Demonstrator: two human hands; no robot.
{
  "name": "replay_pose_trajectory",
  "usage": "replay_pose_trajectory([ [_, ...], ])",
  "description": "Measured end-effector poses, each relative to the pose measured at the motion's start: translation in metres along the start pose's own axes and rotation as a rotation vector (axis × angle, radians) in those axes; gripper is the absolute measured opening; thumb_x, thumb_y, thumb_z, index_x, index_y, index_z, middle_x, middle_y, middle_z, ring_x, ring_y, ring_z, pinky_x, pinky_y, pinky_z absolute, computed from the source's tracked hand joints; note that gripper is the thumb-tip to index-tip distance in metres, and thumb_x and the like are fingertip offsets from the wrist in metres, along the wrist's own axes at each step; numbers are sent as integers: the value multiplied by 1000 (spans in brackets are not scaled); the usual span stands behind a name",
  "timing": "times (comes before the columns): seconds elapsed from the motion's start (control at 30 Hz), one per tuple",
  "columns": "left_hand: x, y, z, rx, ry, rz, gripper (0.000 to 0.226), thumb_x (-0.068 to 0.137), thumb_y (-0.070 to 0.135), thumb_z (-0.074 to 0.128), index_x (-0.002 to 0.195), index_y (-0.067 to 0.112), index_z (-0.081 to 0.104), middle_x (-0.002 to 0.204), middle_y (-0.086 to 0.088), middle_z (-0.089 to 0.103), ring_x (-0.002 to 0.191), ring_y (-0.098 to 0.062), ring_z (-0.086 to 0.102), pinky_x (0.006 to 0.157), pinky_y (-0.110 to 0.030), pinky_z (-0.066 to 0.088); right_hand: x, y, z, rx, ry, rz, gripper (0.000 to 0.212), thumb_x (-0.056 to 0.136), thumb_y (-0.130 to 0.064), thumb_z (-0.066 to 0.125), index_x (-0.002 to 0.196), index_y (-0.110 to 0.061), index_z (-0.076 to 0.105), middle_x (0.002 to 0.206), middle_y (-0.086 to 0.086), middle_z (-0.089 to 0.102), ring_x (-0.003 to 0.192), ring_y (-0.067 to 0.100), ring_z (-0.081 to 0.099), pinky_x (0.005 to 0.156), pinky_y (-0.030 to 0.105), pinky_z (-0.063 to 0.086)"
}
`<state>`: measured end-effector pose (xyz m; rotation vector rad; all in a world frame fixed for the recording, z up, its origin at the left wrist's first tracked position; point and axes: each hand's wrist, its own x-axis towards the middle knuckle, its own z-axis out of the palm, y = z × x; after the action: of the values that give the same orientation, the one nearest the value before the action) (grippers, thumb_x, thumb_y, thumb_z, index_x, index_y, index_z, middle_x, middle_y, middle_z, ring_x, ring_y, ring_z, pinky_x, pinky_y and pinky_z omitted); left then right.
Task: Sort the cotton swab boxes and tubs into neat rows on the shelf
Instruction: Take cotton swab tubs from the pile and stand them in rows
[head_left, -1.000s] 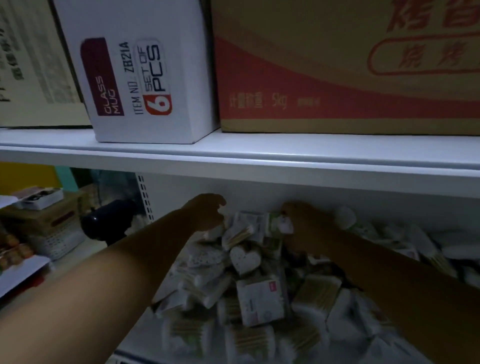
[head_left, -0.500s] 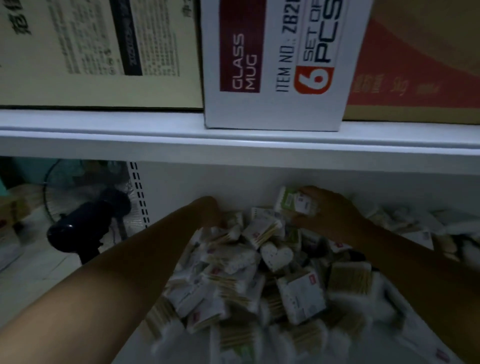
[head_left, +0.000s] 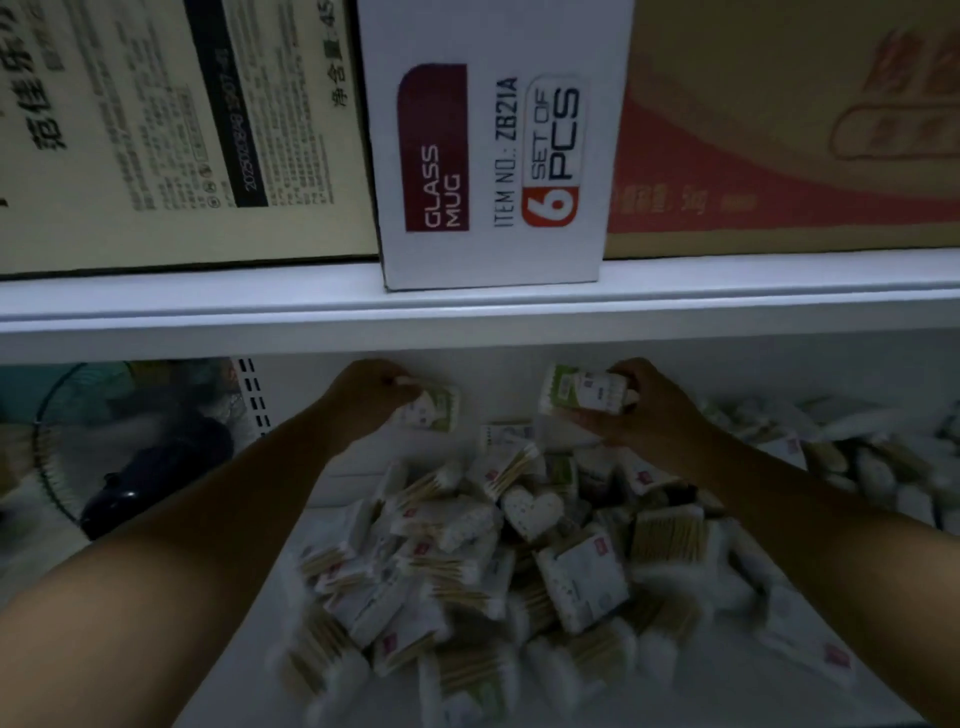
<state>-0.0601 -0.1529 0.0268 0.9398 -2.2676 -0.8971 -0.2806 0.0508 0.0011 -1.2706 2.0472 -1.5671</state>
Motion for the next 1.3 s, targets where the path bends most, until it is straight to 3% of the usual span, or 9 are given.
replay_pose_trajectory([
  [0.17,-23,57,2,-484,-75,-94,12,88,21,61,99,19,57,102,-7,64,95,-24,62,73,-38,53,-19,-15,-42,208,-120,-11,41,67,-11,80,98,-25,57,105,8,64,85,15,64,64,28,58],
  [0.33,-39,135,74,-362,-186,-57,29,94,33,53,110,11,61,109,-13,63,95,-27,62,77,-38,53,-63,-8,-128,425,-261,116,55,62,-30,75,115,-31,59,112,0,69,99,20,68,77,31,57],
  [0.5,-62,221,167,-310,-435,-37,37,91,42,56,108,11,65,106,-16,65,87,-32,66,74,-41,58,-120,12,-228,463,-117,204,58,59,-12,76,113,-13,55,103,11,67,88,27,68,70,37,56],
  [0.6,-82,263,222,-361,-586,-33,40,69,42,68,97,14,71,101,-18,66,81,-37,67,72,-45,57,-158,30,-281,478,-52,224,47,58,-2,74,101,-15,59,92,7,68,82,22,66,74,33,52],
  [0.73,-103,311,297,-435,-787,12,24,73,29,61,88,10,67,83,-16,64,65,-25,63,60,-34,55,-200,59,-341,600,110,270,33,67,-8,65,99,-17,61,91,10,66,85,25,64,92,47,46],
  [0.87,-110,349,355,-309,-983,45,34,65,33,60,89,10,66,71,-14,63,59,-26,63,50,-31,51,-227,88,-392,650,194,310,35,73,-12,62,107,-20,60,93,8,66,88,26,63,88,50,49],
  [0.97,-101,375,391,-350,-935,126,31,58,36,69,81,16,68,63,-6,63,58,-23,63,53,-30,52,-233,107,-424,636,228,321,39,71,-25,62,109,-18,55,86,4,67,74,18,67,64,36,56],
  [1.17,-59,416,471,-353,-885,226,57,58,57,76,95,15,69,75,-5,70,60,-17,68,52,-27,52,-216,158,-480,667,385,443,41,78,-40,55,108,-12,62,97,10,66,86,25,62,75,36,48],
  [1.3,-32,449,520,-284,-903,266,46,75,57,64,94,15,69,85,-7,71,68,-16,69,55,-27,55,-198,182,-525,672,446,523,34,93,-38,45,102,-11,63,98,11,67,87,26,63,74,36,49],
])
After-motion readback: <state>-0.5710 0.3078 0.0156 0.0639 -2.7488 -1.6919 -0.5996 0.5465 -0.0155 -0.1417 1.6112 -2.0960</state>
